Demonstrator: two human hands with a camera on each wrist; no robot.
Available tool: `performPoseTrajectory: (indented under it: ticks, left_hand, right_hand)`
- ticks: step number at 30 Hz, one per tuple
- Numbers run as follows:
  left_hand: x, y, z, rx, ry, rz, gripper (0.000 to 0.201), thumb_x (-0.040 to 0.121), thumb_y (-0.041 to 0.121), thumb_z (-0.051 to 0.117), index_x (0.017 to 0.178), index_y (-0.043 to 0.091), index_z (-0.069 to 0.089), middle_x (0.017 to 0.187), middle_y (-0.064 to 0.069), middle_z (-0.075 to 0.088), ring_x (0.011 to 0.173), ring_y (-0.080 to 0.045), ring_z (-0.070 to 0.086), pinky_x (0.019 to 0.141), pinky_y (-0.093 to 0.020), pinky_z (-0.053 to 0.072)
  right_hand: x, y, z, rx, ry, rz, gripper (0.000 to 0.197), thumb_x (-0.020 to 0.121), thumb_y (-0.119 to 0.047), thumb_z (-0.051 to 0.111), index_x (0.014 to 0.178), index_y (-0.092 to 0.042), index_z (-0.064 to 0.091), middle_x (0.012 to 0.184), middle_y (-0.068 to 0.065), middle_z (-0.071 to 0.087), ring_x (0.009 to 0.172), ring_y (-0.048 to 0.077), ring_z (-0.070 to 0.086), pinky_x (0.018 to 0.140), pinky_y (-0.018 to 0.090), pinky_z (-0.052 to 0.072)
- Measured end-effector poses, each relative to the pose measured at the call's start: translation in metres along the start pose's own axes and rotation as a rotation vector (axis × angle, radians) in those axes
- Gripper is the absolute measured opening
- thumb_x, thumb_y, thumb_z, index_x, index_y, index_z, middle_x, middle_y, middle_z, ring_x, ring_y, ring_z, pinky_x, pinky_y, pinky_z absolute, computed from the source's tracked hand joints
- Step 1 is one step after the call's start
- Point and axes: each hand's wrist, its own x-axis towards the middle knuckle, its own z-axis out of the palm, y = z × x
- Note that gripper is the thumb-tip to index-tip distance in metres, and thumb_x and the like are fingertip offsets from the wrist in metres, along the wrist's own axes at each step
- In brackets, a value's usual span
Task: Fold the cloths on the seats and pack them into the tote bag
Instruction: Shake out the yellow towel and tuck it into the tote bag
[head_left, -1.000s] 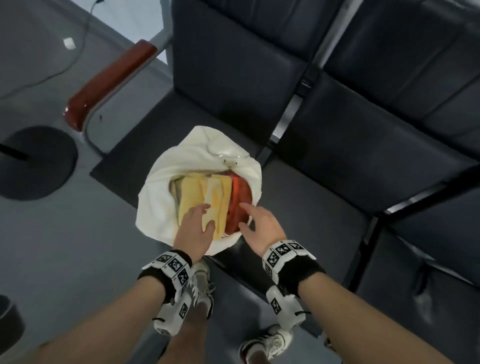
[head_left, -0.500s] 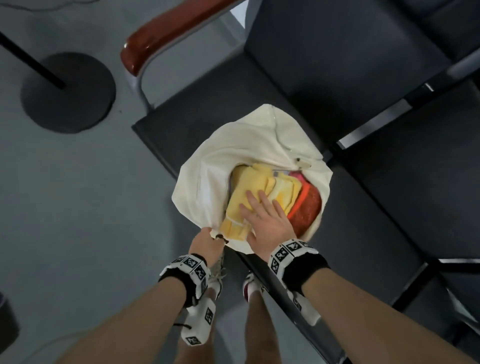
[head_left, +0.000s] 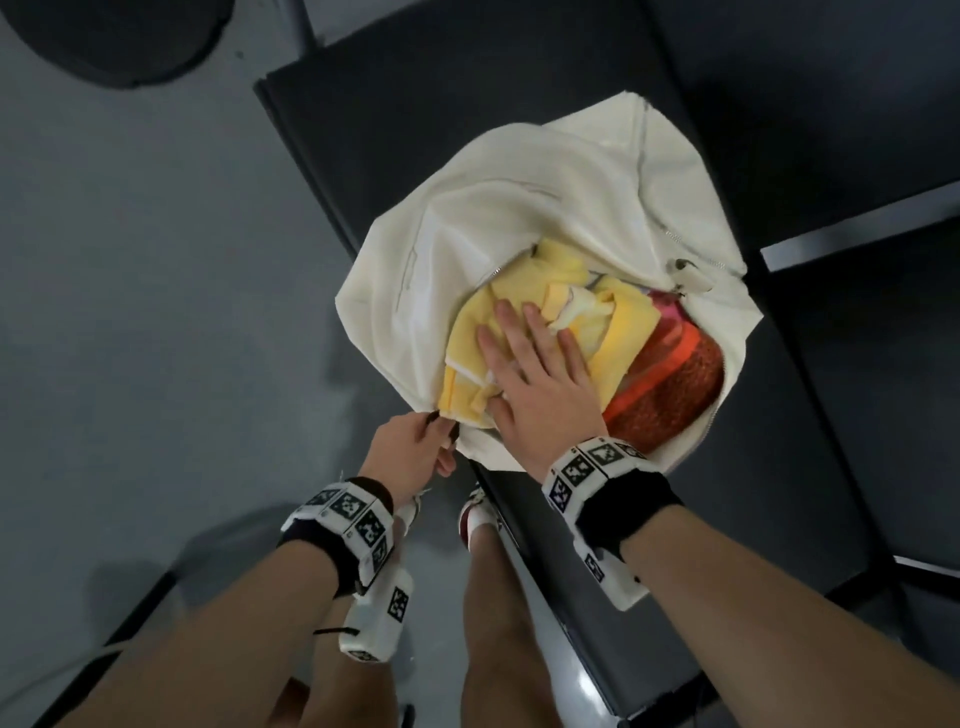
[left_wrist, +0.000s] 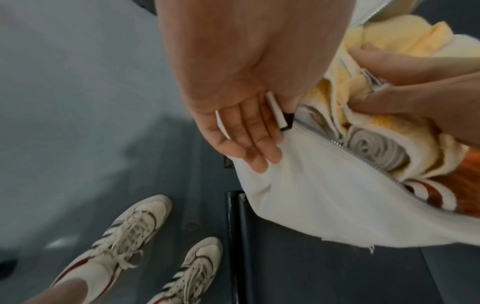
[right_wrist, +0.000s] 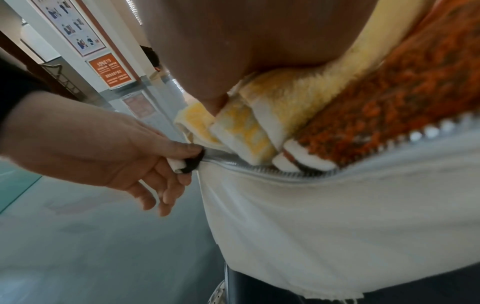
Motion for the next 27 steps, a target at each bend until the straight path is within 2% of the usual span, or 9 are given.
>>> performPoseTrajectory:
  ticks: [5, 9, 10, 13, 16, 22, 23, 25, 27]
  left_hand:
    - [-0.045, -0.001, -0.020, 0.010, -0.024, 0.190, 0.036, 0.101, 0.023, 0.055, 0.069, 0.008, 0.065, 0.058, 0.001, 0.067, 0.053, 0.000, 0.058, 0.059, -0.009, 0.040]
    - [-0.095, 0.014, -0.027, 0.005, -0.058, 0.352, 0.040, 0.100, 0.037, 0.054, 0.065, 0.019, 0.060, 0.059, 0.005, 0.065, 0.056, -0.010, 0.057, 0.060, -0.020, 0.042]
    - [-0.106, 0.025, -0.027, -0.008, -0.044, 0.400, 0.040, 0.100, 0.039, 0.054, 0.066, 0.018, 0.061, 0.059, 0.005, 0.064, 0.056, -0.015, 0.057, 0.059, -0.022, 0.044]
    - [-0.116, 0.054, -0.031, -0.079, -0.025, 0.471, 0.039, 0.095, 0.042, 0.051, 0.070, 0.016, 0.064, 0.059, 0.005, 0.065, 0.054, -0.010, 0.057, 0.057, -0.018, 0.042]
    - [-0.102, 0.053, -0.039, -0.099, -0.037, 0.443, 0.037, 0.099, 0.039, 0.045, 0.076, 0.017, 0.065, 0.068, 0.004, 0.069, 0.064, -0.011, 0.061, 0.065, -0.021, 0.045]
    - [-0.099, 0.027, -0.030, -0.132, -0.067, 0.420, 0.032, 0.102, 0.032, 0.041, 0.084, 0.016, 0.061, 0.076, 0.005, 0.067, 0.072, -0.008, 0.061, 0.070, -0.015, 0.043]
    - [-0.098, 0.025, -0.027, -0.156, -0.055, 0.425, 0.033, 0.103, 0.032, 0.041, 0.084, 0.014, 0.061, 0.077, 0.003, 0.067, 0.072, -0.008, 0.061, 0.070, -0.015, 0.044]
    - [-0.096, 0.022, -0.023, -0.193, -0.033, 0.411, 0.032, 0.104, 0.028, 0.043, 0.083, 0.012, 0.062, 0.076, 0.001, 0.068, 0.071, -0.008, 0.062, 0.070, -0.015, 0.045]
    - [-0.096, 0.023, -0.021, -0.207, -0.010, 0.379, 0.027, 0.103, 0.020, 0.048, 0.083, 0.012, 0.064, 0.073, 0.003, 0.069, 0.067, -0.005, 0.062, 0.067, -0.013, 0.045]
  right_hand:
    - [0.003, 0.003, -0.014, 0.000, -0.021, -0.003, 0.070, 0.083, -0.037, 0.059, 0.148, -0.023, 0.038, 0.162, 0.003, 0.018, 0.150, 0.025, 0.010, 0.118, 0.046, 0.020]
    - [0.036, 0.002, -0.033, -0.082, -0.035, -0.013, 0.035, 0.069, -0.036, 0.075, 0.102, -0.024, 0.075, 0.129, 0.010, 0.052, 0.127, 0.034, 0.038, 0.095, 0.039, 0.039]
    - [0.048, 0.002, -0.038, -0.084, -0.038, -0.020, 0.029, 0.073, -0.033, 0.074, 0.101, -0.023, 0.076, 0.128, 0.012, 0.054, 0.127, 0.036, 0.040, 0.096, 0.039, 0.039]
    - [0.081, 0.004, -0.047, -0.080, -0.230, -0.003, 0.048, 0.092, -0.034, 0.054, 0.137, -0.016, 0.055, 0.147, 0.014, 0.041, 0.141, 0.038, 0.023, 0.114, 0.042, 0.021]
    - [0.089, -0.002, -0.062, -0.050, -0.292, -0.020, 0.042, 0.091, -0.040, 0.053, 0.128, -0.024, 0.062, 0.146, 0.013, 0.039, 0.140, 0.037, 0.018, 0.116, 0.043, 0.019]
    - [0.029, -0.005, -0.100, 0.856, -0.444, 0.112, 0.024, 0.097, -0.017, 0.050, 0.102, -0.028, 0.071, 0.095, -0.006, 0.071, 0.092, 0.009, 0.066, 0.088, 0.025, 0.051]
    - [0.018, -0.008, -0.097, 0.962, -0.525, 0.126, 0.022, 0.097, -0.018, 0.052, 0.097, -0.029, 0.071, 0.093, -0.005, 0.071, 0.090, 0.008, 0.067, 0.089, 0.026, 0.052]
    - [0.004, -0.012, -0.083, 1.029, -0.582, 0.089, 0.019, 0.092, -0.022, 0.056, 0.096, -0.019, 0.074, 0.094, 0.007, 0.072, 0.095, 0.022, 0.066, 0.094, 0.043, 0.050]
    - [-0.004, -0.015, -0.075, 1.076, -0.513, 0.115, 0.018, 0.090, -0.015, 0.060, 0.096, -0.015, 0.077, 0.092, 0.001, 0.075, 0.094, 0.018, 0.068, 0.094, 0.041, 0.050]
